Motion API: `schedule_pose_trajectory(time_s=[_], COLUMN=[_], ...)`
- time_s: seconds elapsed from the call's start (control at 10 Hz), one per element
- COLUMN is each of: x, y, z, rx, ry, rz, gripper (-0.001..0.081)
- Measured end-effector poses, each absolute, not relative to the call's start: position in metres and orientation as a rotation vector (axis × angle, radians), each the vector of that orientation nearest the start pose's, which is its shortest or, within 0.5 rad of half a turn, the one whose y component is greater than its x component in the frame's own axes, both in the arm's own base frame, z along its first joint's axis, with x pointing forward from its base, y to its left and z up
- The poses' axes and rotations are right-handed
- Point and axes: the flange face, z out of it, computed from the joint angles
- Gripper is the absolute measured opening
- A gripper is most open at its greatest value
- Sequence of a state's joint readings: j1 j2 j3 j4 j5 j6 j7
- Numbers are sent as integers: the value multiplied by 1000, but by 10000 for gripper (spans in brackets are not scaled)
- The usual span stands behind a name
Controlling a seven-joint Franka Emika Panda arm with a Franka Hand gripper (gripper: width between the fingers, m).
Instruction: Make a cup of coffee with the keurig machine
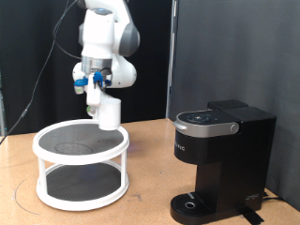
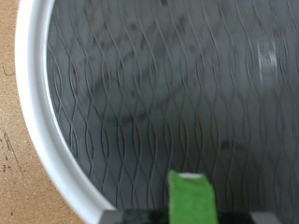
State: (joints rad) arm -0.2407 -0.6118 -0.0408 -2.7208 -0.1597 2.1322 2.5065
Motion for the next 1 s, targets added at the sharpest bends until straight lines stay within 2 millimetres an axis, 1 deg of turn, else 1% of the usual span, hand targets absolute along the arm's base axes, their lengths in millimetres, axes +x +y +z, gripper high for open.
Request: schedule_pose_trajectory(time_s=[0.1,0.2,0.4,0.5,0.6,0.8,1.0], x=[338,340,346,347,347,347,348], y=[-86,-70,-45,-42,-44,-42,-36], z=[410,410,410,408,407,406,403], rx=[-555,-484,-462,-450,-576,-483,-444], ry=[3121,3153,3177,3186,3168,3174,3184], rz=[-176,-175,-153,-166,-148,-100,-92], gripper=[7,7,7,7,7,7,7])
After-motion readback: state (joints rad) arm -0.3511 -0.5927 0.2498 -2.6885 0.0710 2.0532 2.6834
